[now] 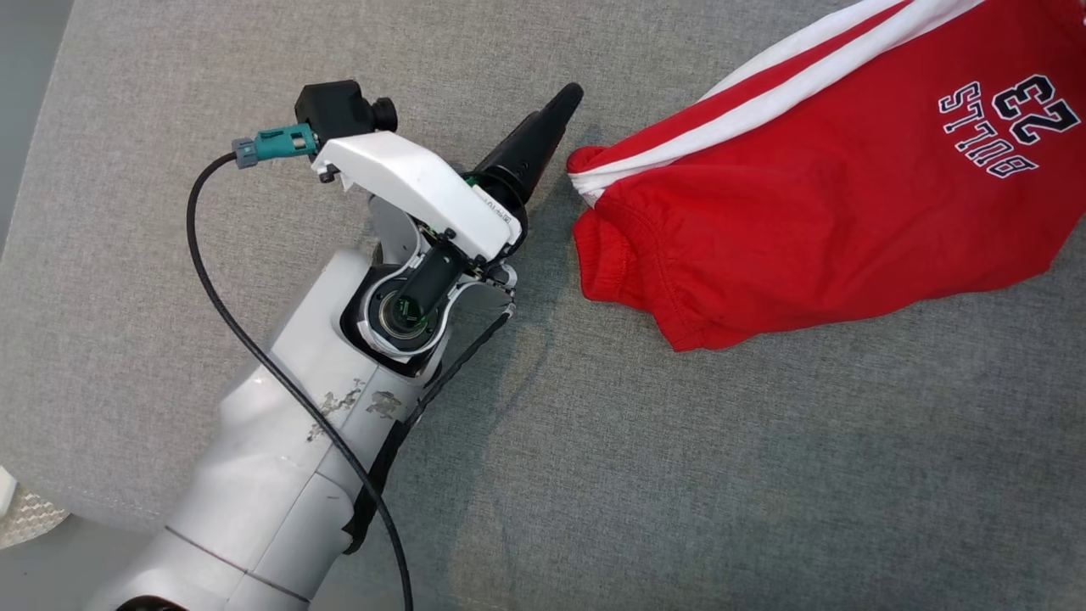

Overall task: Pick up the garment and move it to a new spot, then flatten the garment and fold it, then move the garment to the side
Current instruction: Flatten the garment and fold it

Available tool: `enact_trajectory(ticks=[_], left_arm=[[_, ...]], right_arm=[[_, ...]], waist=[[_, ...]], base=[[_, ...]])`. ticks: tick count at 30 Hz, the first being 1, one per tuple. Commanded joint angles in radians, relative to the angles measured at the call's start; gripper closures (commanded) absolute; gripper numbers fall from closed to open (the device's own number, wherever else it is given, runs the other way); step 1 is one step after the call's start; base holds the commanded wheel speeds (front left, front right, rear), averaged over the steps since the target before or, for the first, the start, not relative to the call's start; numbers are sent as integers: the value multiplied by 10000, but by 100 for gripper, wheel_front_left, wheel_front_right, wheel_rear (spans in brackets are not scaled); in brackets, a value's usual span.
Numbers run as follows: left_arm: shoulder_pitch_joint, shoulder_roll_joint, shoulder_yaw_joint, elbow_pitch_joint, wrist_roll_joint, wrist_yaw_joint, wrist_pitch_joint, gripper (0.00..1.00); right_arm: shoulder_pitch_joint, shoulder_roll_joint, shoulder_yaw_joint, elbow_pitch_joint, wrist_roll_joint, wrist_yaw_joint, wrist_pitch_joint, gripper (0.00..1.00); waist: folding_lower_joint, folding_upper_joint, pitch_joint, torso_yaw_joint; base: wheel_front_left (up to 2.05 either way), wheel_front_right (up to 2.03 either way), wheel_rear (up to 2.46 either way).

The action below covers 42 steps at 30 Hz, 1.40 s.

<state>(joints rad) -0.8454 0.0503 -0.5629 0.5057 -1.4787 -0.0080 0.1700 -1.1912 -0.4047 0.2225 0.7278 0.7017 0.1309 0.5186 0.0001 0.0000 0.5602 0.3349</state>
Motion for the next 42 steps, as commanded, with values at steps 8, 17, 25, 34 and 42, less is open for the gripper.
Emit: enact_trajectory(ticks=[8, 17, 25, 34, 42], left_arm=[[-569, 32, -659, 779, 405, -336, -1458, 0], [-257, 276, -1168, 1573, 2348, -629, -3961, 0], [738, 863, 316, 590, 5513, 237, -4342, 0], [3361, 842, 1810, -858, 9259, 887, -4351, 0], [5183, 488, 2564, -1098, 10554, 824, -4352, 0]], right_arm=[[335, -242, 341, 130, 139, -6, -1485, 0], [1789, -580, 1210, -1027, 580, -6, -3957, 0], [3612, -1111, 1694, -2109, 523, -6, -6098, 0], [5644, -668, 1286, -2530, -493, -6, -7529, 0], [7654, 439, 210, -2918, -1605, -6, -7825, 0]], waist=[[-1, 0, -198, -110], [-1, 0, -1201, -570], [-1, 0, -2415, -1243], [-1, 0, -3530, -1895], [-1, 0, -4232, -2389]], base=[[0, 0, 0], [0, 0, 0], [0, 0, 0], [0, 0, 0], [0, 0, 0]])
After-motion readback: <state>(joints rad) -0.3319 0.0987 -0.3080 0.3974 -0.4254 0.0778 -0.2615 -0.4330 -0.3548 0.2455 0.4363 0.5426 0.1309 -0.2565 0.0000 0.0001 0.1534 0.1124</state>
